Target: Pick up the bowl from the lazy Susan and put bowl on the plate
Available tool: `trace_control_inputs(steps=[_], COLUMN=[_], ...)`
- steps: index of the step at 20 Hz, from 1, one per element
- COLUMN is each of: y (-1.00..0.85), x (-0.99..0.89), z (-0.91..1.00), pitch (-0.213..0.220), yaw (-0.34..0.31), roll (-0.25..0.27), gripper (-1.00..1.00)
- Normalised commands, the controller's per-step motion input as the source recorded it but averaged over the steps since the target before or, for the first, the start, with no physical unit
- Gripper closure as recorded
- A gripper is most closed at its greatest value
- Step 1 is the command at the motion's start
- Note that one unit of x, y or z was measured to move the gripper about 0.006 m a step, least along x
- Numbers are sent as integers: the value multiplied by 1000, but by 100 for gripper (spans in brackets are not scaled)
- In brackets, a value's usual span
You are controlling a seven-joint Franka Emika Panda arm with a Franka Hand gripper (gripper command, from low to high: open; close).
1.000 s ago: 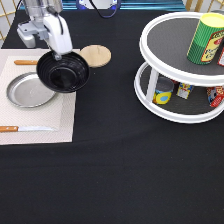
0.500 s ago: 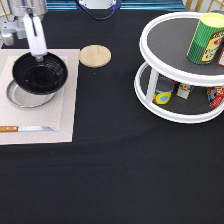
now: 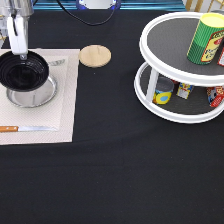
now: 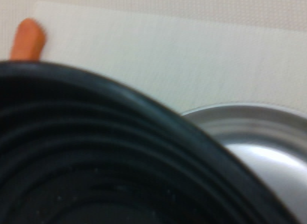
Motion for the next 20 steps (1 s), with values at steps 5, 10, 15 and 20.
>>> trace_control_inputs(steps=[5,10,15,20], y=[272,5,-31,215], x=[-223,294,289,79], z=[-117,-267,-270,-64], pitch=[-22,62,85,49], yaw=[-41,-67,-71,-47], roll=[-117,-51,-21,-54], gripper=[100,100,100,100])
